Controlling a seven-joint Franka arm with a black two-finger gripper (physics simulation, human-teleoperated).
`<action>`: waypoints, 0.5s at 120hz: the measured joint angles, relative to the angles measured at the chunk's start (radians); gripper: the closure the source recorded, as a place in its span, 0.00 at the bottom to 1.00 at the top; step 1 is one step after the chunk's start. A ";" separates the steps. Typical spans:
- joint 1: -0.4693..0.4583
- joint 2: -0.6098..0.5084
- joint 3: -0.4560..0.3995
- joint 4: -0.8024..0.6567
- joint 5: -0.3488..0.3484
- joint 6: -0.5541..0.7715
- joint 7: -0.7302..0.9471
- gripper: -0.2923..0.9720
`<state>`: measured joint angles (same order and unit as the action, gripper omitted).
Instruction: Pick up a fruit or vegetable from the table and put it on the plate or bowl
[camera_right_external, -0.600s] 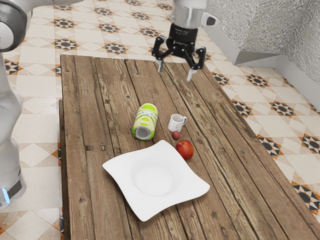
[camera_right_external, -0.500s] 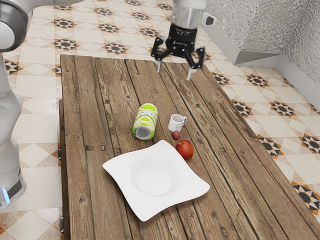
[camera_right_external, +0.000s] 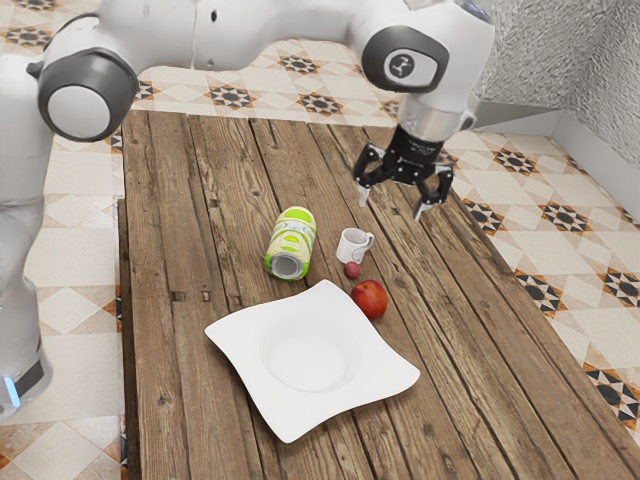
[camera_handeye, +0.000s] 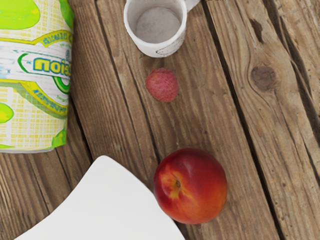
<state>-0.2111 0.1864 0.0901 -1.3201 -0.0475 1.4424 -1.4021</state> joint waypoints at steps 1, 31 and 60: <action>0.001 0.005 -0.003 0.000 0.003 0.006 0.005 0.23; 0.028 0.050 -0.018 -0.138 0.044 0.226 0.126 0.23; 0.022 -0.024 -0.019 -0.287 0.035 0.347 0.200 0.23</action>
<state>-0.1891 0.1626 0.0714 -1.6076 -0.0129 1.7889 -1.2022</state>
